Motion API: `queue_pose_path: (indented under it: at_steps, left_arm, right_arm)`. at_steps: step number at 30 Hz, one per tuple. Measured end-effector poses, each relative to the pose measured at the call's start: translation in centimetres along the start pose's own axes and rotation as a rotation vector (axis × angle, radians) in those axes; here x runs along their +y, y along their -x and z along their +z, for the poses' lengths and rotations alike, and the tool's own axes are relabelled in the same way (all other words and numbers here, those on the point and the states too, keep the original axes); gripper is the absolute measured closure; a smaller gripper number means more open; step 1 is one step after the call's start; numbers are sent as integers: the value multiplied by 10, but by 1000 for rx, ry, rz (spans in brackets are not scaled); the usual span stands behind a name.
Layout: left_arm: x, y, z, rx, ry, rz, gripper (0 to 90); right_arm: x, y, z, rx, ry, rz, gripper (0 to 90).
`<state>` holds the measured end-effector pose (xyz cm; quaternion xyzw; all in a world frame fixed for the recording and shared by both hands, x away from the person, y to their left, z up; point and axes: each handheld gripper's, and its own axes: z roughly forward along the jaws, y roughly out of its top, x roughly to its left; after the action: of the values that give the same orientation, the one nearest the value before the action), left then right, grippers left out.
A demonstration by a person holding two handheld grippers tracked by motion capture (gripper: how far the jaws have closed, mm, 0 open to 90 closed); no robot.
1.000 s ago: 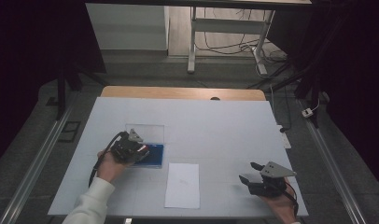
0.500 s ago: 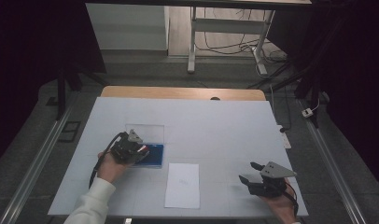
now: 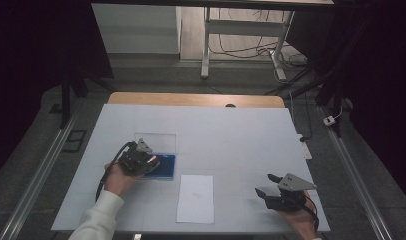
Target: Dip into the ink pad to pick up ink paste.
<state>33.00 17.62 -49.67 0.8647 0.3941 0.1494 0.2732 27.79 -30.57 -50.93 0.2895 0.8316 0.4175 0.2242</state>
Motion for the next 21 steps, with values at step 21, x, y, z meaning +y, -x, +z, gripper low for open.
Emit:
queue_pose_path:
  at_steps: [21]
  left_arm:
    - [7,-13,-54,-37,146,-29,705]
  right_arm:
    - [-1,1,-3,-4,5,-1,300]
